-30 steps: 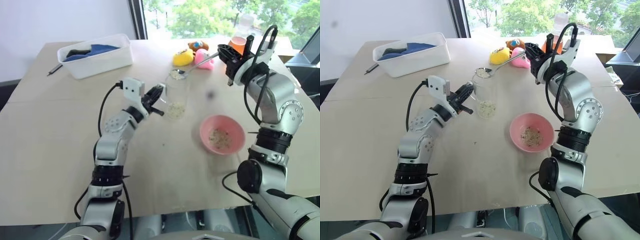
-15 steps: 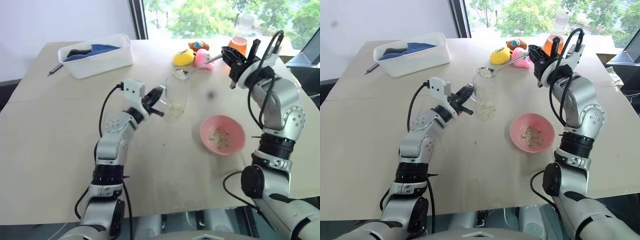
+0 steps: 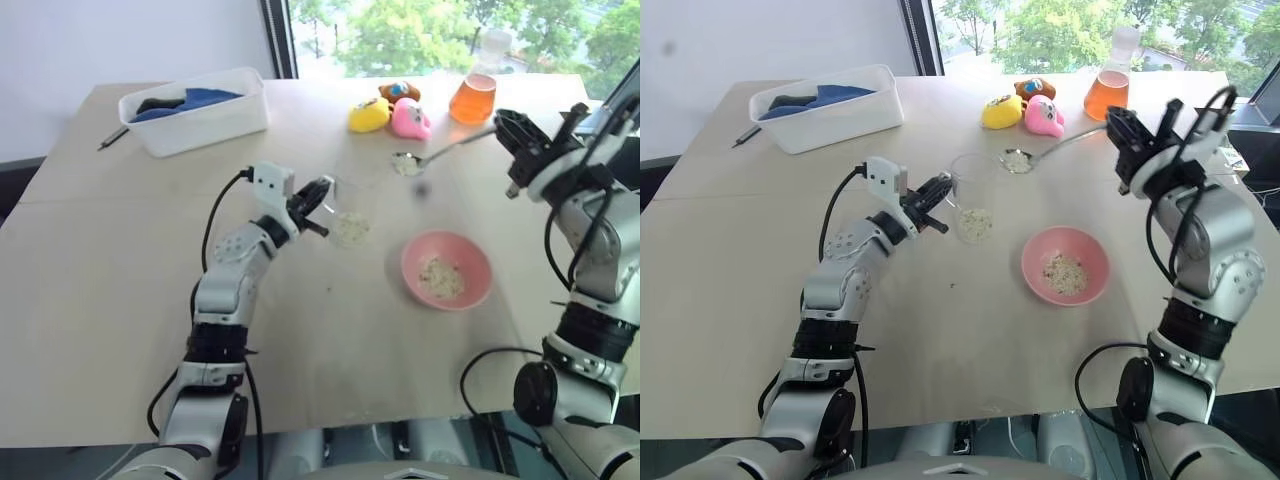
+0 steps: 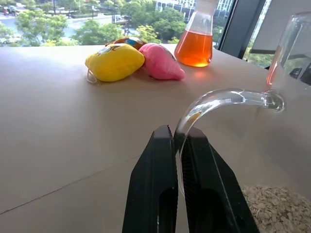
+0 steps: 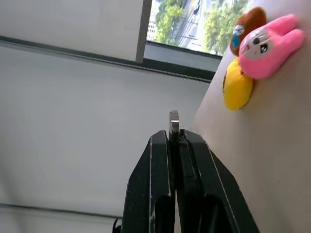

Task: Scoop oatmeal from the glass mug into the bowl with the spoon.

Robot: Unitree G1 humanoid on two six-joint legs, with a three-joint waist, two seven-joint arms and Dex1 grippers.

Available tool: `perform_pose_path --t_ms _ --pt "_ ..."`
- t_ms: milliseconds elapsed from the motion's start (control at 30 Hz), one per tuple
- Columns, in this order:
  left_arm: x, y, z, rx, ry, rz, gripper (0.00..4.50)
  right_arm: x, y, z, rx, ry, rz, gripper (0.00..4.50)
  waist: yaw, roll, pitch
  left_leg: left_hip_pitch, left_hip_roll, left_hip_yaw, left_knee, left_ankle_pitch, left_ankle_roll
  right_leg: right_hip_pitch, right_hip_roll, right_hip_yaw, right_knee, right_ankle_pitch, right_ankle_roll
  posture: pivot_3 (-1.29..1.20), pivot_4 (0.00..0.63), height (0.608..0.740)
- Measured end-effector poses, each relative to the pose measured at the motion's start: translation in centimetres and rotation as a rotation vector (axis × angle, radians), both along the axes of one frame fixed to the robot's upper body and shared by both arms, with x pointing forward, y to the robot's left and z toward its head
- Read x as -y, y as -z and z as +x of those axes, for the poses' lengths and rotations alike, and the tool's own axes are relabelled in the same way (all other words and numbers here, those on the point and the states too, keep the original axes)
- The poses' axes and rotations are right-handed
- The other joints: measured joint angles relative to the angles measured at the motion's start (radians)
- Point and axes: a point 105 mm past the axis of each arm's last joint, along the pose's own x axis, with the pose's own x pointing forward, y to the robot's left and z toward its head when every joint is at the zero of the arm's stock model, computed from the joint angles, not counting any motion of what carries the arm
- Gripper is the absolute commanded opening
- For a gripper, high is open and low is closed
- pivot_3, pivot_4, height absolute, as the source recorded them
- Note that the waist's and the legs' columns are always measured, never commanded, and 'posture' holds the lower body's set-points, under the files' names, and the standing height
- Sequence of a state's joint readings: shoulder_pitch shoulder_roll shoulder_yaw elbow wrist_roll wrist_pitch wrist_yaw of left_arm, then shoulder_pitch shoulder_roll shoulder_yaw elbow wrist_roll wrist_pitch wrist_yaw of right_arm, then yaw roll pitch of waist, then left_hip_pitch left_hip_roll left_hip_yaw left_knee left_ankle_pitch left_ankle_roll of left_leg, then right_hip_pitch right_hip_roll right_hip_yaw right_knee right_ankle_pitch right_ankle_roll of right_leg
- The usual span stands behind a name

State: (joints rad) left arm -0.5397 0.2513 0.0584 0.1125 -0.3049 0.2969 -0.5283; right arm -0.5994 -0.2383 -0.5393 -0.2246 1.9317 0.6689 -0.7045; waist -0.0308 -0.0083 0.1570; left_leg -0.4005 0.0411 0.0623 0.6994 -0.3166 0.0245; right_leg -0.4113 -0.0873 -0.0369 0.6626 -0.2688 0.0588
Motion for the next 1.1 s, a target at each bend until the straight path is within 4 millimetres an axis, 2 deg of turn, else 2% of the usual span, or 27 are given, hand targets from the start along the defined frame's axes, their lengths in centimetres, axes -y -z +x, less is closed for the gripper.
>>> perform_pose_path --t_ms 233,367,767,867,933,1100 --pt "0.7 0.7 0.1 -0.018 0.039 0.019 0.21 3.4 1.7 -2.2 -0.020 0.132 -0.026 0.00 0.016 0.000 0.000 0.000 0.000 0.000 0.000 0.000 0.000 0.000 0.000 0.001 0.000 0.000 0.000 0.00 0.150 0.740" --pt "0.8 0.6 0.3 -0.017 0.046 0.020 0.21 3.7 2.2 -2.8 -0.025 0.150 -0.042 0.00 0.019 0.000 0.000 0.000 0.000 0.000 0.000 0.000 0.000 0.000 0.000 0.001 0.000 0.000 0.000 0.00 0.150 0.740" --pt "1.4 1.0 0.5 -0.032 0.077 0.019 0.21 5.2 6.6 -5.9 -0.130 0.212 -0.133 0.00 0.022 0.000 0.000 0.001 0.000 -0.002 0.000 0.000 0.000 0.000 0.000 0.001 0.000 0.000 0.000 0.00 0.150 0.740" --pt "1.5 1.0 0.5 -0.031 0.082 0.020 0.21 5.6 6.6 -6.3 -0.125 0.199 -0.224 0.00 0.022 0.000 0.000 0.001 0.000 -0.002 0.000 0.000 0.000 0.000 0.000 0.002 0.000 0.000 0.000 0.00 0.150 0.740" --pt "1.5 1.0 0.4 -0.031 0.083 0.021 0.21 5.7 5.9 -6.4 -0.103 0.183 -0.302 0.00 0.022 0.000 0.000 0.001 0.000 -0.002 0.000 0.000 0.000 0.000 0.001 0.002 0.000 0.000 0.000 0.00 0.150 0.740" --pt "1.8 1.0 0.4 -0.031 0.093 0.017 0.21 4.7 5.5 -6.0 -0.093 0.107 -0.413 0.00 0.021 0.000 0.000 0.001 0.000 -0.003 0.000 0.000 0.000 0.000 0.001 0.002 0.000 0.000 0.000 0.00 0.150 0.740"
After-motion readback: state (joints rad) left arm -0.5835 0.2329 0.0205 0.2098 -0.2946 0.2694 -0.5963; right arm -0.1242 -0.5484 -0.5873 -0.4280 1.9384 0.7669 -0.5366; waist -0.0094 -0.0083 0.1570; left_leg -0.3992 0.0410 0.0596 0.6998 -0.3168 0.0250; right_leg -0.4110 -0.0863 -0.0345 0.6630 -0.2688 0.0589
